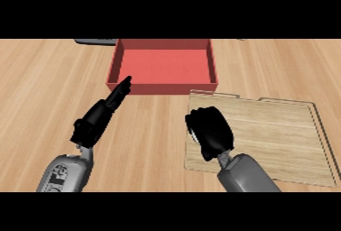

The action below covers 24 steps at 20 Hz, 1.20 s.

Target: Pick the cupcake from the tray and place it in the cardboard box

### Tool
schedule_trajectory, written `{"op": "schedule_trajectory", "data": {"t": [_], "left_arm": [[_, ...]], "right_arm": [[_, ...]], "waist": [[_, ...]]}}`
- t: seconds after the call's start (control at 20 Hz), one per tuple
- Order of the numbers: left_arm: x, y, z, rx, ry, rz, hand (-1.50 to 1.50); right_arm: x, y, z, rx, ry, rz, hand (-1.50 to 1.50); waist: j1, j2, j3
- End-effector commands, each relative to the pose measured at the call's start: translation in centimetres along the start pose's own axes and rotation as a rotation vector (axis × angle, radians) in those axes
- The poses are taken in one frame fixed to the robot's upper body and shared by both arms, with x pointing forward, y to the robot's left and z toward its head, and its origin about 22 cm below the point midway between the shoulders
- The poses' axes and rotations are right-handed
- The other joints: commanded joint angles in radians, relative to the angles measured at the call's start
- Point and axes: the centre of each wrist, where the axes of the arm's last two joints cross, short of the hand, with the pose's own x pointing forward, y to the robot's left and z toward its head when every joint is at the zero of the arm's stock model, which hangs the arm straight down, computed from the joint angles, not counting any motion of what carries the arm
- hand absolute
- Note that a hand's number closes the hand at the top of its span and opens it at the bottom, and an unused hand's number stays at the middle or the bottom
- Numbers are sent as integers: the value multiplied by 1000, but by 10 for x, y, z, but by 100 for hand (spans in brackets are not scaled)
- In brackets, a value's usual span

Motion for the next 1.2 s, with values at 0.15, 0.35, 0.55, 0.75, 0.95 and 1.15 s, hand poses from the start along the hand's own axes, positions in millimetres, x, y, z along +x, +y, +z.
{"op": "schedule_trajectory", "data": {"t": [0.15, 0.35, 0.55, 0.75, 0.95, 1.15], "left_arm": [[-5, -8, 6, 6, -2, 0, 0], [-6, 1, 8, 38, 21, -2, 0], [-3, -3, 12, 24, 10, -5, 0], [-5, -4, 4, 23, 27, 14, 0], [0, 4, 0, 37, 19, -7, 0], [-3, 9, 3, 27, 19, 4, 0]], "right_arm": [[100, -40, 3, -182, -15, -25, 150], [118, -72, 9, -231, -61, -75, 150], [147, -100, 41, -282, -113, -160, 150], [158, -130, 50, -409, -70, -224, 150], [151, -160, 63, -432, -35, -313, 150], [138, -186, 26, -464, 32, -300, 150]], "waist": [[-6, 2, 11], [-29, 2, 11], [-20, -1, 11], [-27, -1, 10], [-39, -1, 11], [-40, 2, 11]]}}
